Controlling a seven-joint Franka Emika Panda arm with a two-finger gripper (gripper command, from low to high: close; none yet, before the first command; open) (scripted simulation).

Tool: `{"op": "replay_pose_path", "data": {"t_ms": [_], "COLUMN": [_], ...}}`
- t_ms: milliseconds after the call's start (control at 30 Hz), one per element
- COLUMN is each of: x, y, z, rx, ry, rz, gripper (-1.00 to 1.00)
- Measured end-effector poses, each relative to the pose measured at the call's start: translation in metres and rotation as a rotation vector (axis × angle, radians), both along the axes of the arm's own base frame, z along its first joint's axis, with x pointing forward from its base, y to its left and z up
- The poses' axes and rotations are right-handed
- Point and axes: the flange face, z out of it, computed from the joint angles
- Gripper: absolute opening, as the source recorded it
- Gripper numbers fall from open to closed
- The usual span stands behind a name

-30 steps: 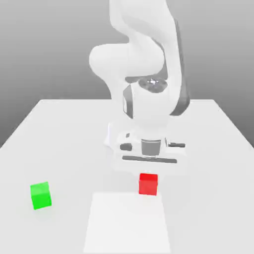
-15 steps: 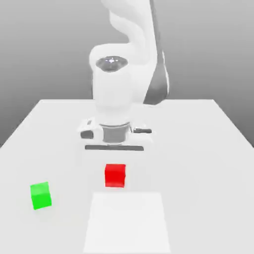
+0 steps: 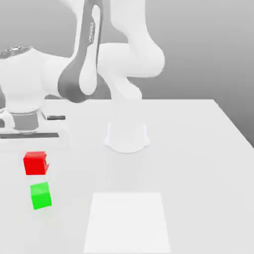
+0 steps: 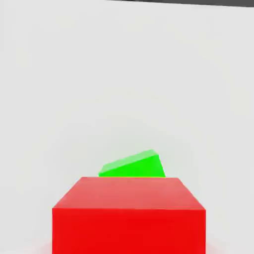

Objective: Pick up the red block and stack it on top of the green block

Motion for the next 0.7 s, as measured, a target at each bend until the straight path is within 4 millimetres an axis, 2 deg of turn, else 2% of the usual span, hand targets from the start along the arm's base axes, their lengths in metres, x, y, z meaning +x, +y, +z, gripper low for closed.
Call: {"op": "replay_pose_path", "data": {"t_ms": [267, 567, 600, 700], "x": [0.007, 0.001, -0.001, -0.001], "y": [-0.002, -0.001, -0.001, 0.0], "z": [-0.015, -0.058, -0.064, -0.064], "rx": [-0.001, -0.001, -0.001, -0.001], "ry": [-0.012, 0.0, 0.003, 0.003], "rz": [0.011, 0.005, 0.004, 0.004], "gripper": [-1.0, -1.0, 1.0, 1.0]}}
